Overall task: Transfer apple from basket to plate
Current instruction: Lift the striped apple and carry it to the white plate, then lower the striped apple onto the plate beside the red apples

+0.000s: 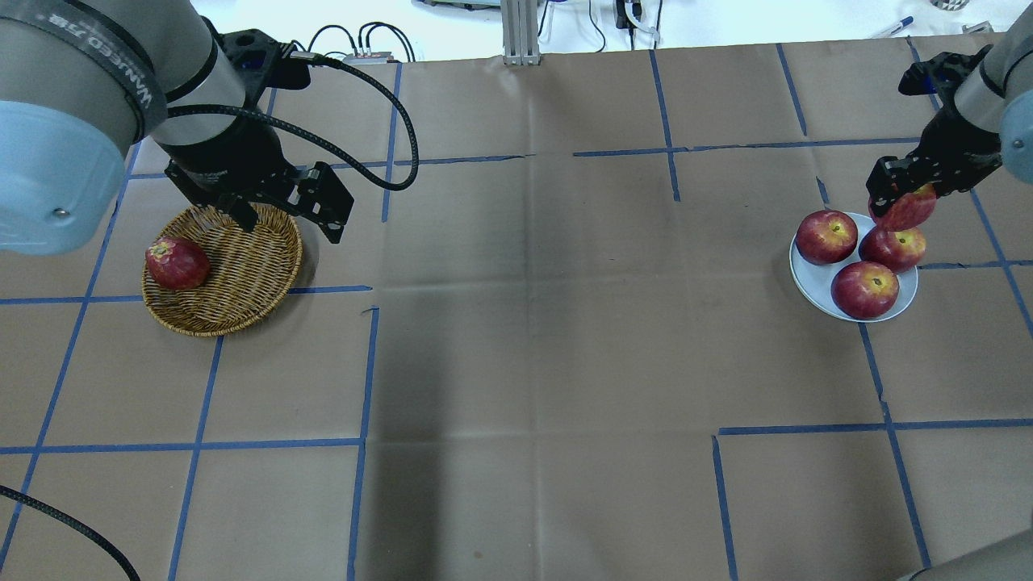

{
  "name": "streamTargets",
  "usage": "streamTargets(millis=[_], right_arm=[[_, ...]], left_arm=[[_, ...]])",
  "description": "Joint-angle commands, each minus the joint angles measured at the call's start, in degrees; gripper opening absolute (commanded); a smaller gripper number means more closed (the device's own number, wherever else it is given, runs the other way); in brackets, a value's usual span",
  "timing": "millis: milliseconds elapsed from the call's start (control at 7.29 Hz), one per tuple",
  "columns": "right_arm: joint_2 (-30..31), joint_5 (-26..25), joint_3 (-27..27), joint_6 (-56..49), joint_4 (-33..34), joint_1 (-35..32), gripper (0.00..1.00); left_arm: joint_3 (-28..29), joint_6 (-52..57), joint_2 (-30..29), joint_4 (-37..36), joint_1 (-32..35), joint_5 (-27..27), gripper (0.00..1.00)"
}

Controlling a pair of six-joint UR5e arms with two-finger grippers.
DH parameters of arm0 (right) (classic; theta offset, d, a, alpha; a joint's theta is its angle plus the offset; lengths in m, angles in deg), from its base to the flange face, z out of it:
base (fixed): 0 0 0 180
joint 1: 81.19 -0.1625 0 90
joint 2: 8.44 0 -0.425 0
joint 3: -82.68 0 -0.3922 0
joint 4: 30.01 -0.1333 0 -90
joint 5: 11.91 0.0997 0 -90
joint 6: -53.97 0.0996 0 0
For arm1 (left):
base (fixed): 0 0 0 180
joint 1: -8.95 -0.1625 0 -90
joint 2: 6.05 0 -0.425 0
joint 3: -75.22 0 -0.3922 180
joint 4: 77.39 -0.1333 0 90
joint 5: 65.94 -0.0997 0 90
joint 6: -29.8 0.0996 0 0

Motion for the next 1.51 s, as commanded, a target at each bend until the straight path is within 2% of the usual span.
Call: streamTargets(millis=[0, 411, 548, 685, 1234, 1371], right_arm=[[-1.5, 0.0, -2.1, -0.1, 3.3, 0.2, 0.54], [-2.2, -0.1, -2.4, -0.1, 3.3, 0.2, 0.55], [-2.3, -0.2, -2.4, 0.0, 3.3, 0.2, 0.6], [-2.2, -0.3, -2.4, 0.1, 3.0, 0.2, 0.99], [0.7, -0.3, 0.7, 0.6, 1.0, -0.7, 1.0], [2.9, -0.2, 3.7, 2.6, -5.0, -2.7, 1.0]], left_arm=[[0.0, 0.0, 0.0, 0.0, 0.0, 0.0, 0.99], [0.0, 0.0, 0.1, 0.0, 0.0, 0.0, 0.99], [0.0, 0.0, 0.0, 0.0, 0.0, 0.0, 0.99], [0.0, 0.0, 0.0, 0.0, 0.0, 0.0, 0.99], [0.1, 0.0, 0.0, 0.0, 0.0, 0.0, 0.99], [0.1, 0.0, 0.1, 0.0, 0.0, 0.0, 0.99]])
